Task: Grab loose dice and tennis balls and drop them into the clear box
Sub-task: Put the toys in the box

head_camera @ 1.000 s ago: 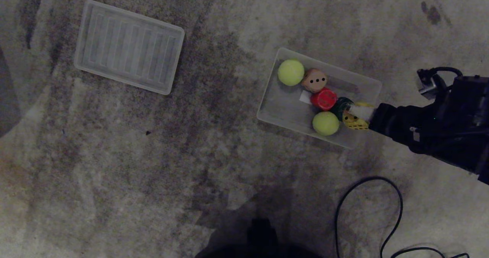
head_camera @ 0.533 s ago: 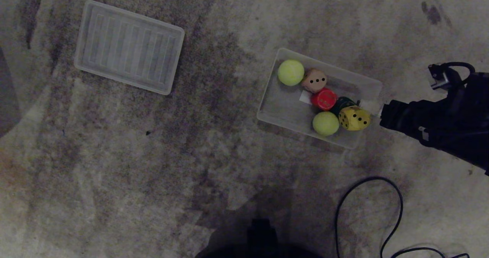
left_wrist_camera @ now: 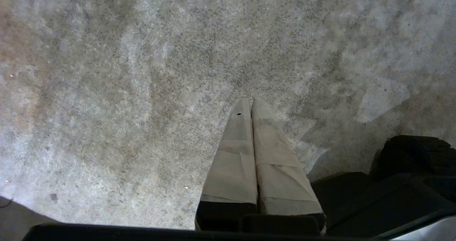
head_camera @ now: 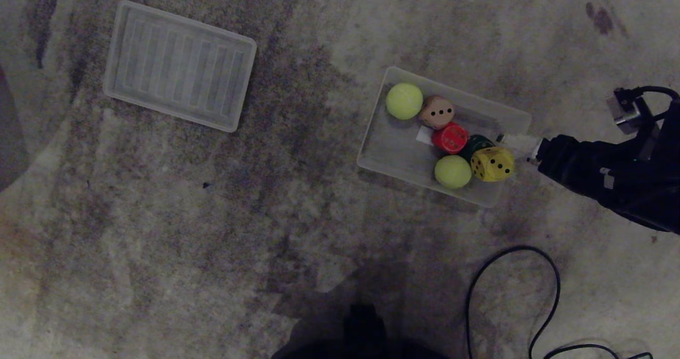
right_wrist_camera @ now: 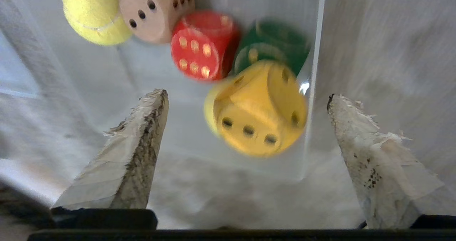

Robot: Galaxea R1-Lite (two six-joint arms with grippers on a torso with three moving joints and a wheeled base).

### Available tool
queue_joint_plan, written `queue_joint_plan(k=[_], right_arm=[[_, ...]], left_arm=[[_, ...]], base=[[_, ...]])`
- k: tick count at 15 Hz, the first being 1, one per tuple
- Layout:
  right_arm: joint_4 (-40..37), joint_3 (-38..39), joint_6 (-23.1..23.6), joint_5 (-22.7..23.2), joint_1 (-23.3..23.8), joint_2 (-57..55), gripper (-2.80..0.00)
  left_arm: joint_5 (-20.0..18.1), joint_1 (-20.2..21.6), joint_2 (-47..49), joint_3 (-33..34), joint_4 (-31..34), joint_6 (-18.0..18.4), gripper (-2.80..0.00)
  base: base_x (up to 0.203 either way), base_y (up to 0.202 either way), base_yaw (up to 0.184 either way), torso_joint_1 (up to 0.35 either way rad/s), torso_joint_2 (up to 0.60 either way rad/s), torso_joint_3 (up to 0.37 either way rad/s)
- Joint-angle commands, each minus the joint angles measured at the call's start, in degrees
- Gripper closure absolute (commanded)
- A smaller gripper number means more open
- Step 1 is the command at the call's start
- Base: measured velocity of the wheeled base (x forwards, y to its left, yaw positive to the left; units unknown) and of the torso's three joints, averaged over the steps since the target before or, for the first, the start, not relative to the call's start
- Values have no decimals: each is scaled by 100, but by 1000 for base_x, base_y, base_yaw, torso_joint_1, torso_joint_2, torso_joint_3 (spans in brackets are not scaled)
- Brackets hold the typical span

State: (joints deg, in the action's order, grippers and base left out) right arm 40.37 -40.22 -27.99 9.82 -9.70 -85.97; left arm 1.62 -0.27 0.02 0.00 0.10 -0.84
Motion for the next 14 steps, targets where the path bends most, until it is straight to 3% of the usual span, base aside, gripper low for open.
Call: queue_joint_plan(k=[1,3,8,12,14], right_arm=[[-44,-36,-627,158,-102,64,-280],[-73,-48,-1009,482,-111,12,-280],[-120,-48,-1016,529,-94,-174,-280],[-1104,-15,-973,681,-95,-177,-280],[-1172,3,-1009,688,-94,-96,-280]], left_arm=[[5,0,6,9,-1,-4,0],[5,0,6,9,-1,-4,0],[5,0,6,9,-1,-4,0],[5,0,6,9,-1,-4,0],[5,0,6,9,-1,-4,0]], base=[[0,0,0,0,0,0],[0,0,0,0,0,0],[0,0,0,0,0,0],[0,0,0,0,0,0],[0,0,0,0,0,0]])
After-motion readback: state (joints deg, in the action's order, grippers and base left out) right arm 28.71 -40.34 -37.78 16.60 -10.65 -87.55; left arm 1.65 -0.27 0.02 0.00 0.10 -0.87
